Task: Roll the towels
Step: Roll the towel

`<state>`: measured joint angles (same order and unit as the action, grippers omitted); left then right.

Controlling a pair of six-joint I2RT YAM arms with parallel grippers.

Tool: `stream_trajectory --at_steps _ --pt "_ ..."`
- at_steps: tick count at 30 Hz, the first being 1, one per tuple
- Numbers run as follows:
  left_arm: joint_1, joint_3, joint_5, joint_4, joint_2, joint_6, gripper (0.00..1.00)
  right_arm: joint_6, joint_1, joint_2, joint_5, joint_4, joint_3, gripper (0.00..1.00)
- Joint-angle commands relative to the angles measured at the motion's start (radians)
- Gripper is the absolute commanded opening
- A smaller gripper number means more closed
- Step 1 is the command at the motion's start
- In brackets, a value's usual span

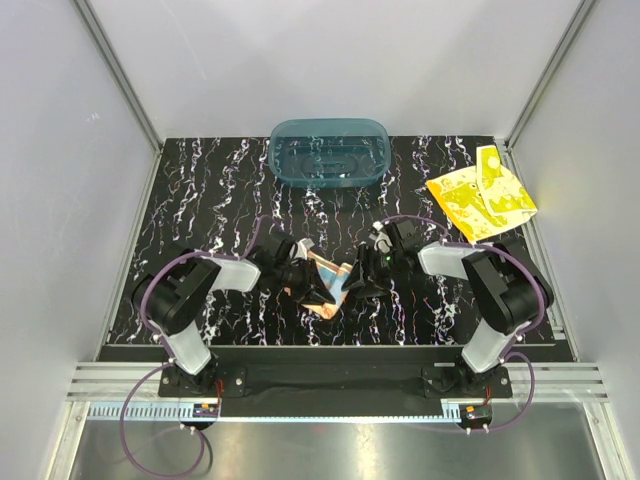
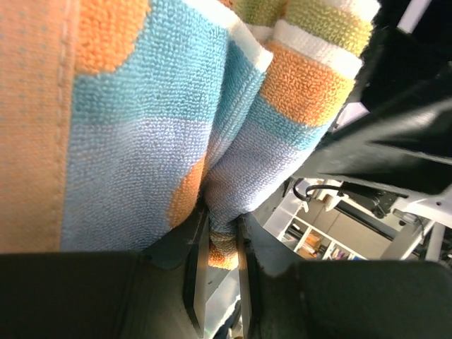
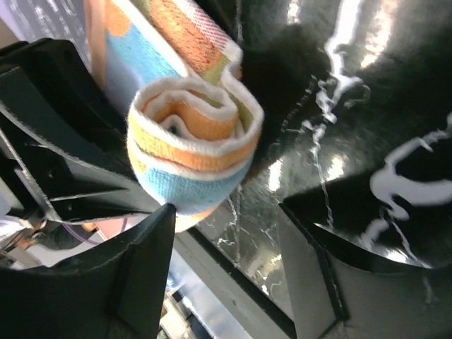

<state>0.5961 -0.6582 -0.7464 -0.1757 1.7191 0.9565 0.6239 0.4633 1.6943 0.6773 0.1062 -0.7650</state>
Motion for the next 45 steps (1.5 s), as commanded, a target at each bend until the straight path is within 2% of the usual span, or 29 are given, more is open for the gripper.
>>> stream_trajectory --at_steps 1,7,9,10,12,14,16,17,19,20,25,30,33,34,37,40,45 --pt "-0.012 0.02 -0.03 -0.041 0.016 0.019 0.05 0.01 0.014 0.053 0.016 -0.08 -0.034 0.65" --pt "-0.019 0.038 -0.062 -0.099 0.033 0.033 0.05 0.022 0.018 0.108 0.019 -0.158 -0.036 0.55" --pt "-0.021 0.051 -0.073 -0.155 0.043 0.056 0.05 0.026 0.02 0.12 0.025 -0.184 -0.034 0.46" --pt "-0.022 0.06 -0.079 -0.169 0.046 0.062 0.05 0.03 0.02 0.129 0.025 -0.192 -0.033 0.31" --pt "-0.022 0.062 -0.082 -0.191 0.051 0.065 0.06 0.034 0.02 0.137 0.025 -0.212 -0.034 0.21" --pt "-0.022 0.062 -0.074 -0.189 0.048 0.057 0.08 0.034 0.02 0.143 0.028 -0.211 -0.039 0.12" --pt "-0.022 0.055 -0.041 -0.159 0.028 0.039 0.11 0.023 0.021 0.13 0.016 -0.186 -0.052 0.1" --pt "-0.022 0.037 -0.018 -0.071 0.017 -0.011 0.12 0.013 0.023 0.119 0.004 -0.139 -0.06 0.07" --pt "-0.018 0.003 0.083 0.048 -0.03 -0.079 0.2 -0.019 0.029 0.098 -0.037 -0.064 -0.091 0.05" --pt "-0.015 -0.033 0.122 0.167 -0.047 -0.143 0.23 -0.029 0.031 0.09 -0.051 -0.004 -0.1 0.05" --pt "0.016 -0.113 0.319 0.384 -0.15 -0.265 0.4 -0.061 0.054 0.044 -0.14 0.163 -0.149 0.02" --pt "0.103 -0.19 0.497 0.541 -0.202 -0.309 0.45 -0.056 0.086 0.022 -0.226 0.285 -0.191 0.0" --pt "0.189 -0.253 0.677 0.634 -0.24 -0.321 0.48 -0.046 0.101 0.027 -0.26 0.326 -0.209 0.0" --pt "0.215 -0.294 0.785 0.663 -0.248 -0.321 0.49 -0.044 0.103 0.033 -0.269 0.34 -0.215 0.0" --pt "0.316 -0.348 0.945 0.749 -0.266 -0.32 0.51 -0.039 0.117 0.038 -0.298 0.371 -0.23 0.0" --pt "0.412 -0.411 1.047 0.798 -0.263 -0.318 0.51 -0.038 0.127 0.039 -0.308 0.395 -0.244 0.0" --pt "0.534 -0.483 1.121 0.814 -0.217 -0.309 0.5 -0.032 0.135 0.045 -0.311 0.417 -0.269 0.0"
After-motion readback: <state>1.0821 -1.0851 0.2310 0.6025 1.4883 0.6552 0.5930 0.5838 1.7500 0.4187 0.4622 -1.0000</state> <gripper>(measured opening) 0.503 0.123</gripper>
